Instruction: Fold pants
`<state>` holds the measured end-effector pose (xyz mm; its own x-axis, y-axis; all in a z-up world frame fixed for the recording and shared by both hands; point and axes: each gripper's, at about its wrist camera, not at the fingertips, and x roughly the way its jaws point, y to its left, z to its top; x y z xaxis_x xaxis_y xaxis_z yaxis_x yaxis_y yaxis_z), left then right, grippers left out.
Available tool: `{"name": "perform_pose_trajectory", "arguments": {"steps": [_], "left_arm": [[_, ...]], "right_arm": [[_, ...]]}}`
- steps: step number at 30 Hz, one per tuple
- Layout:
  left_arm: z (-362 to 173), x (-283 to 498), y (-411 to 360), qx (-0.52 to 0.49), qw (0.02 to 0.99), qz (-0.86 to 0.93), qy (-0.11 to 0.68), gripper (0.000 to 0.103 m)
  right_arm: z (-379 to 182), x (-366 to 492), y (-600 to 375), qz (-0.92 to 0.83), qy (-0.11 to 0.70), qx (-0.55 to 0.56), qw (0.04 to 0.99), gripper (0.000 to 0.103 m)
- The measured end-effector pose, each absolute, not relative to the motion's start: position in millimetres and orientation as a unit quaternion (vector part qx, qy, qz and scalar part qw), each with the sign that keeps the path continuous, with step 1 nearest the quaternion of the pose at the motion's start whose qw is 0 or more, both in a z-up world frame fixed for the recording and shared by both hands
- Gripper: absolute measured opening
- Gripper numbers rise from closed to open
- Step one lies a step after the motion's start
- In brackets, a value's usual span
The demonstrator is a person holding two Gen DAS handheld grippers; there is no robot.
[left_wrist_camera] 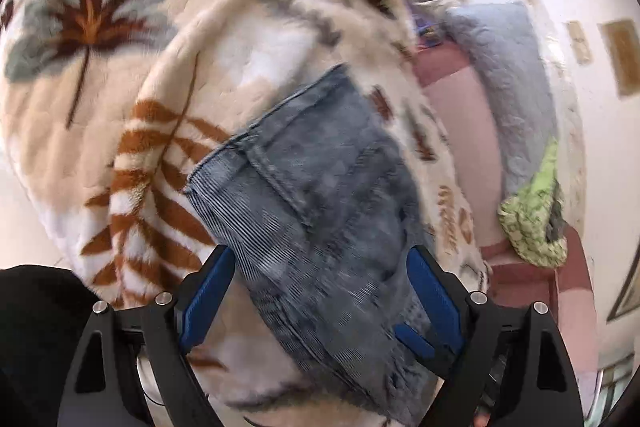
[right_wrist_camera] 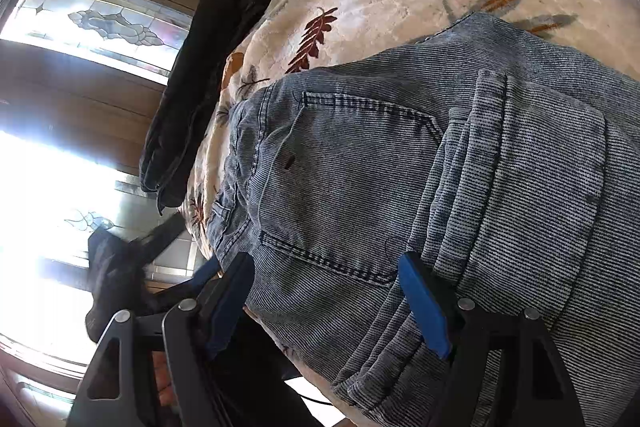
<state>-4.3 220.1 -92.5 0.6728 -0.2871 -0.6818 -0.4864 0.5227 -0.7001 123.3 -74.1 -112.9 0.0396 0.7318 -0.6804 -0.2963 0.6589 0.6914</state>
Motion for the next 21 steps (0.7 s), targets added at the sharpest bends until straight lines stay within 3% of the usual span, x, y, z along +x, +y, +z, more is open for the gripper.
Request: {"name": "perform_pose_trajectory", "arguments": {"steps": [7, 8, 9, 11, 15, 19, 21], "left_arm": [[-94, 1, 228, -0.488, 0.785, 0.065, 0.375, 0.088], [-94, 2, 229, -0.486, 0.789, 0.065, 0.371, 0.078], [-92, 8, 228, -0.475, 0.795, 0.07, 0.372, 0.053], [-93, 15, 225, -0.436, 0.807, 0.081, 0.389, 0.027], [-102, 11, 230, -0.435, 0.81, 0.072, 0.386, 0.026], [-104, 12, 229, -0.42, 0.818, 0.067, 0.388, 0.026], [-103, 12, 228, -0.409, 0.822, 0.069, 0.39, 0.027]], "right_arm": [[-111, 125, -70, 0.364, 0.594, 0.181, 0.695, 0.078], [-110, 126, -69, 0.361, 0.599, 0.179, 0.693, 0.078], [-106, 128, -67, 0.352, 0.608, 0.183, 0.688, 0.078], [-99, 132, -64, 0.362, 0.608, 0.2, 0.677, 0.078], [-82, 150, -45, 0.37, 0.599, 0.232, 0.672, 0.078], [-134, 172, -19, 0.315, 0.661, 0.205, 0.649, 0.087], [-119, 174, -16, 0.315, 0.66, 0.216, 0.647, 0.092]]}}
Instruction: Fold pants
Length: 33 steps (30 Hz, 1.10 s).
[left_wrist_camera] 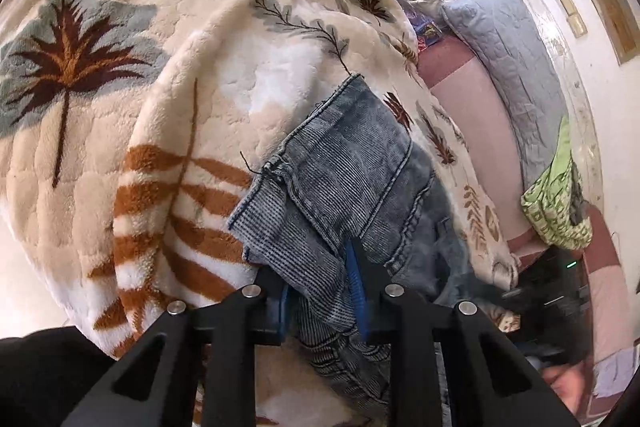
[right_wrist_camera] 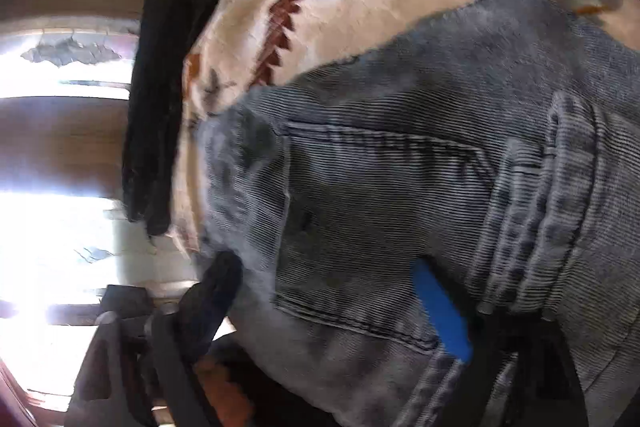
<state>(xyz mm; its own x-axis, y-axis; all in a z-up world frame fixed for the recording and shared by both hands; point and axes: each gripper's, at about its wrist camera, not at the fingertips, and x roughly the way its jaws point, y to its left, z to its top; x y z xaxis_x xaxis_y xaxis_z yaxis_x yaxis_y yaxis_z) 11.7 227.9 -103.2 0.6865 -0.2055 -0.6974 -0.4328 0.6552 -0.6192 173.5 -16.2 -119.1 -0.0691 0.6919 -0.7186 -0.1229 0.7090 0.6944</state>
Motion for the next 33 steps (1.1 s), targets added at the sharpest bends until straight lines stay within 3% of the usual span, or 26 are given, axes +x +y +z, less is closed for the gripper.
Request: {"name": "perform_pose_trajectory", "arguments": {"steps": [5, 8, 15, 18, 20, 25, 28, 30, 33], "left_arm": [[-100, 14, 220, -0.374, 0.836, 0.08, 0.394, 0.027], [-101, 15, 221, -0.37, 0.836, 0.079, 0.397, 0.027], [-97, 16, 217, -0.341, 0.847, 0.082, 0.399, 0.026], [-97, 17, 215, -0.333, 0.849, 0.084, 0.401, 0.026], [-96, 18, 213, -0.324, 0.852, 0.087, 0.402, 0.026], [-96, 17, 213, -0.323, 0.853, 0.087, 0.4, 0.025], [-96, 18, 211, -0.315, 0.856, 0.088, 0.401, 0.025], [-95, 18, 209, -0.309, 0.858, 0.092, 0.4, 0.025], [-95, 17, 210, -0.306, 0.86, 0.092, 0.398, 0.025]], "right_arm": [[-98, 170, -15, 0.312, 0.644, 0.212, 0.666, 0.092], [-122, 170, -10, 0.293, 0.656, 0.182, 0.672, 0.094], [-82, 164, 1, 0.302, 0.622, 0.158, 0.705, 0.096], [-123, 168, 5, 0.278, 0.661, 0.146, 0.682, 0.097], [-118, 165, 10, 0.288, 0.648, 0.132, 0.693, 0.101], [-84, 161, 19, 0.304, 0.628, 0.138, 0.703, 0.1], [-126, 166, 26, 0.285, 0.658, 0.126, 0.686, 0.103], [-117, 162, 29, 0.297, 0.643, 0.109, 0.698, 0.103], [-90, 157, 10, 0.324, 0.626, 0.172, 0.688, 0.101]]}}
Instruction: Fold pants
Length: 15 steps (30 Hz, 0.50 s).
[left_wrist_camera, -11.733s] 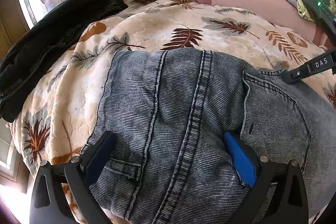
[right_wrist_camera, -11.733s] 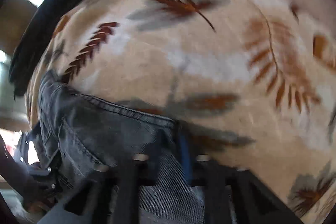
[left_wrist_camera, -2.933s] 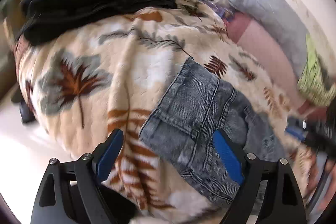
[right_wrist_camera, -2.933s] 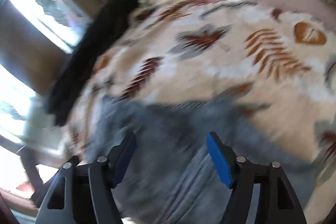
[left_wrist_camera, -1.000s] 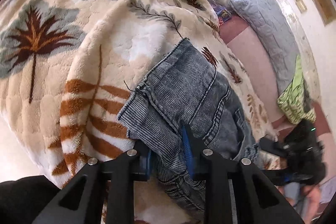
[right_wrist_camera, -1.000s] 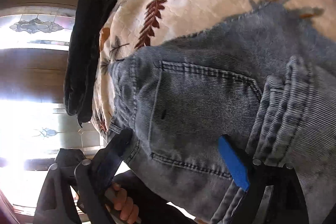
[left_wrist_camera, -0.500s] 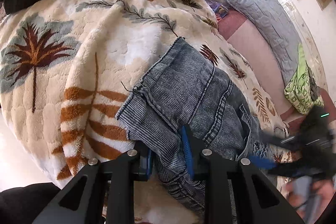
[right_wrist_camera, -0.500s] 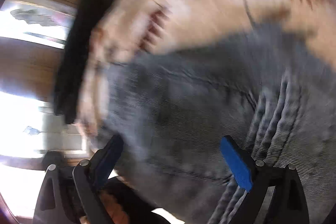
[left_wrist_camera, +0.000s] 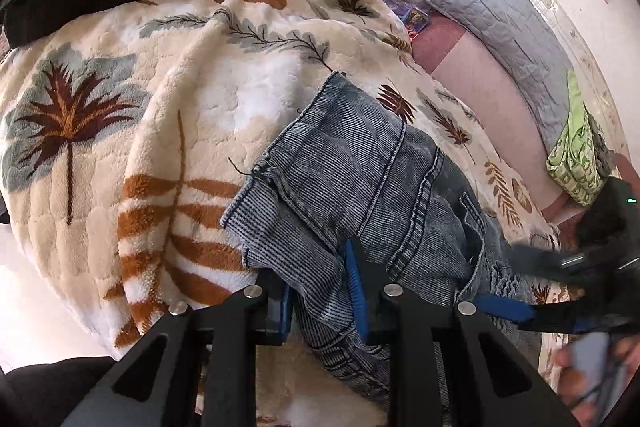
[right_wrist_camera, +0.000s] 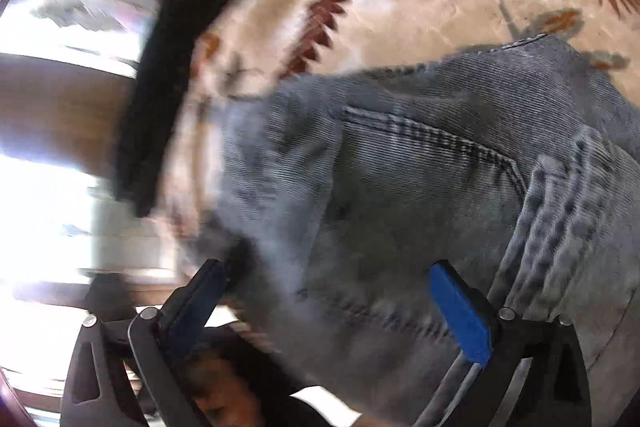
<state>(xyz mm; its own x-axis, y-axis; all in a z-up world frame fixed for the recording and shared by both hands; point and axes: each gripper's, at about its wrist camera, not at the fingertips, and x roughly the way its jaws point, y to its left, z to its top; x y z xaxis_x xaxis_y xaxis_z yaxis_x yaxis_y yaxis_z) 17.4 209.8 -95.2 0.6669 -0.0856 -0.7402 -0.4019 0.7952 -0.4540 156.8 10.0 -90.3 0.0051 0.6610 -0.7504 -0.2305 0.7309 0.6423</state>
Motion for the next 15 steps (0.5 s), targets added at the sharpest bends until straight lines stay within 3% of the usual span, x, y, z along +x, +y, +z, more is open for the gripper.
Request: {"name": "perform_pose_trajectory", "arguments": {"steps": [5, 11, 15], "left_arm": [[-92, 18, 206, -0.284, 0.866, 0.101, 0.399, 0.023], [-66, 21, 183, -0.228, 0.891, 0.113, 0.376, 0.017], [-34, 23, 150, -0.157, 0.917, 0.109, 0.35, 0.014]], "right_arm": [[-71, 139, -59, 0.304, 0.588, 0.232, 0.713, 0.101], [-125, 121, -114, 0.284, 0.617, 0.286, 0.676, 0.102], [-131, 120, -139, 0.309, 0.579, 0.371, 0.657, 0.102]]}}
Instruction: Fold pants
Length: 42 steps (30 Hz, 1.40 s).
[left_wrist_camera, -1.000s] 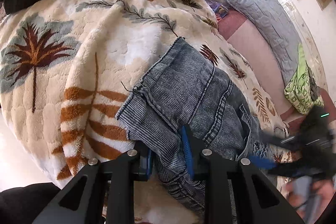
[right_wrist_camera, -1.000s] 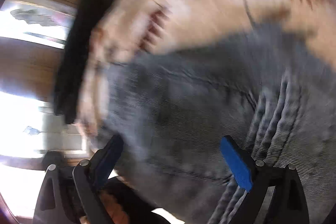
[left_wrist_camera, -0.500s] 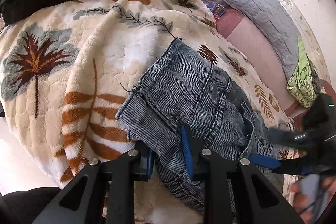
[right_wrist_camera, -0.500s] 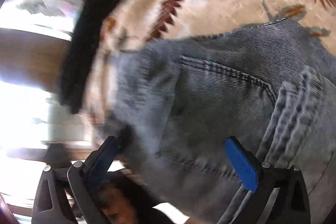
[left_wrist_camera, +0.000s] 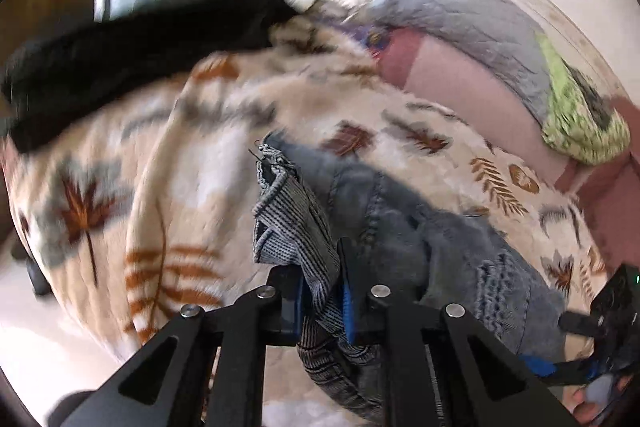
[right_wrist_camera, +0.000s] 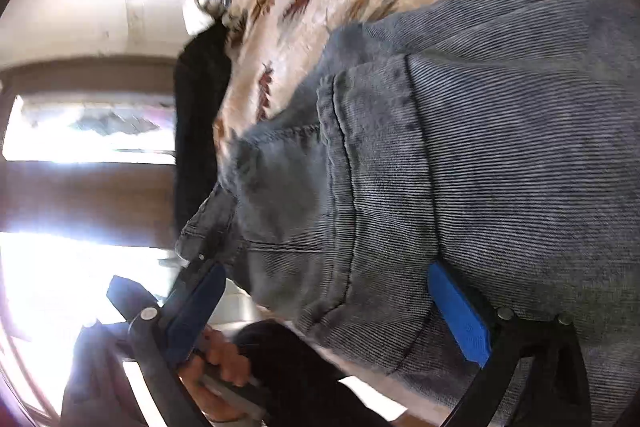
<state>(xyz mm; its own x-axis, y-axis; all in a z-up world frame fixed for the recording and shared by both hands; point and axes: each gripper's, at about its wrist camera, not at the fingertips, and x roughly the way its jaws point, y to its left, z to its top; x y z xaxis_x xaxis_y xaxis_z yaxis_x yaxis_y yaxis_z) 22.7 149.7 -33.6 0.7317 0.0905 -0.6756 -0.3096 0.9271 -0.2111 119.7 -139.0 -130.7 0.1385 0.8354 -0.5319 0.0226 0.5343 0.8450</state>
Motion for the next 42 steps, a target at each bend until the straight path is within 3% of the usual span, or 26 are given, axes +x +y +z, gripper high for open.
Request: {"name": "perform_pose_trajectory", "arguments": {"steps": [5, 11, 15, 19, 21, 25, 28, 30, 33, 36, 39, 40, 42], "left_arm": [[10, 21, 96, -0.067, 0.946, 0.086, 0.306, 0.013], [31, 9, -32, 0.117, 0.961, 0.008, 0.25, 0.011], [-7, -9, -123, 0.225, 0.938, -0.079, 0.251, 0.01], [-113, 6, -185, 0.31, 0.856, -0.154, 0.384, 0.011], [-111, -7, -192, 0.349, 0.862, -0.146, 0.338, 0.013], [-52, -9, -167, 0.247, 0.874, -0.205, 0.365, 0.048], [1, -14, -117, 0.159, 0.915, -0.183, 0.323, 0.067], [20, -10, -83, 0.104, 0.935, -0.142, 0.306, 0.073], [23, 13, -28, 0.062, 0.946, -0.038, 0.315, 0.073], [-7, 43, -3, 0.068, 0.93, 0.015, 0.361, 0.073], [-51, 53, -14, 0.106, 0.899, -0.003, 0.426, 0.073], [-64, 50, -23, 0.136, 0.897, 0.011, 0.421, 0.073], [-65, 40, -28, 0.155, 0.905, 0.015, 0.396, 0.073]], "right_arm": [[-127, 110, -173, 0.315, 0.547, 0.416, 0.655, 0.102], [-118, 85, -256, 0.314, 0.465, 0.493, 0.665, 0.102], [-114, 73, -319, 0.278, 0.412, 0.523, 0.693, 0.102], [-136, 60, -368, 0.236, 0.391, 0.558, 0.693, 0.102], [-142, 58, -380, 0.228, 0.392, 0.565, 0.69, 0.102], [-144, 56, -380, 0.227, 0.389, 0.557, 0.698, 0.102], [-133, 56, -370, 0.24, 0.388, 0.538, 0.709, 0.102], [-124, 52, -364, 0.263, 0.384, 0.537, 0.704, 0.102], [-106, 49, -334, 0.328, 0.378, 0.539, 0.677, 0.102], [-106, 48, -307, 0.366, 0.393, 0.541, 0.647, 0.102], [-143, 50, -287, 0.298, 0.463, 0.52, 0.653, 0.102], [-168, 49, -284, 0.275, 0.489, 0.531, 0.635, 0.097], [-161, 43, -293, 0.274, 0.467, 0.549, 0.637, 0.097]]}}
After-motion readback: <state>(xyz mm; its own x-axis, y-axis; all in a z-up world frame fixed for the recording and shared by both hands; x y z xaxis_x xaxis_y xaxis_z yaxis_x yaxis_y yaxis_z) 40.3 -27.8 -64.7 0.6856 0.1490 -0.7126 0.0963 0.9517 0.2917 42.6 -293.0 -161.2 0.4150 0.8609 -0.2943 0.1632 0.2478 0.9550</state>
